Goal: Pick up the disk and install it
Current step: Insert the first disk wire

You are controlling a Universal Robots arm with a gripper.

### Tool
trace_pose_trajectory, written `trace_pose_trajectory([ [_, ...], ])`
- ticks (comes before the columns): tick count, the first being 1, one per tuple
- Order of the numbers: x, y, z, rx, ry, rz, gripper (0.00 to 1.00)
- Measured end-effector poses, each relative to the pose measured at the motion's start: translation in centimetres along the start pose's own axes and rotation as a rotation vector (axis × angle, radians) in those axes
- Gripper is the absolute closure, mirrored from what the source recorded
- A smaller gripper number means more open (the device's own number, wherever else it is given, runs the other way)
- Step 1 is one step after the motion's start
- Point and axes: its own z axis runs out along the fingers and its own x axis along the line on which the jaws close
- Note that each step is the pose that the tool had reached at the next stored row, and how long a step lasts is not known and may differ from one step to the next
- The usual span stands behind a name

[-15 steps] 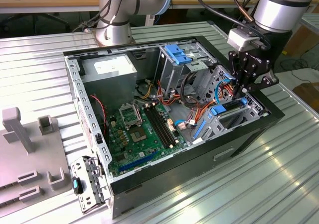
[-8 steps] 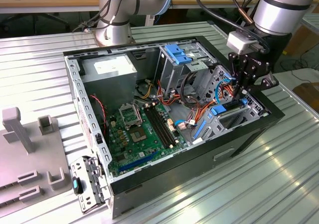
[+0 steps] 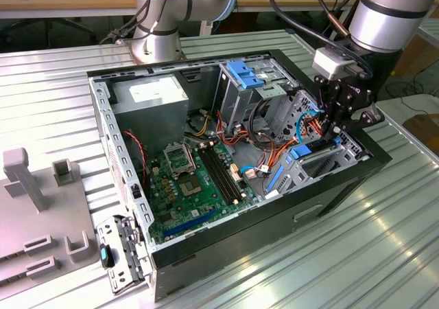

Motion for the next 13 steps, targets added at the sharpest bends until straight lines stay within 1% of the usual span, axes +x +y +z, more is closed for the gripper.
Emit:
trace_pose_trajectory([
  [2, 0.03, 0.04, 0.00, 0.0035, -0.0004, -0.003, 0.84],
  [5, 0.03, 0.08, 0.02, 0.0051, -0.0004, -0.003, 0.84],
  [12, 0.03, 0.09, 0.06, 0.0054, -0.0005, -0.003, 0.84],
  [13, -0.05, 0.07, 0.05, 0.0042, 0.0009, 0.008, 0.84],
])
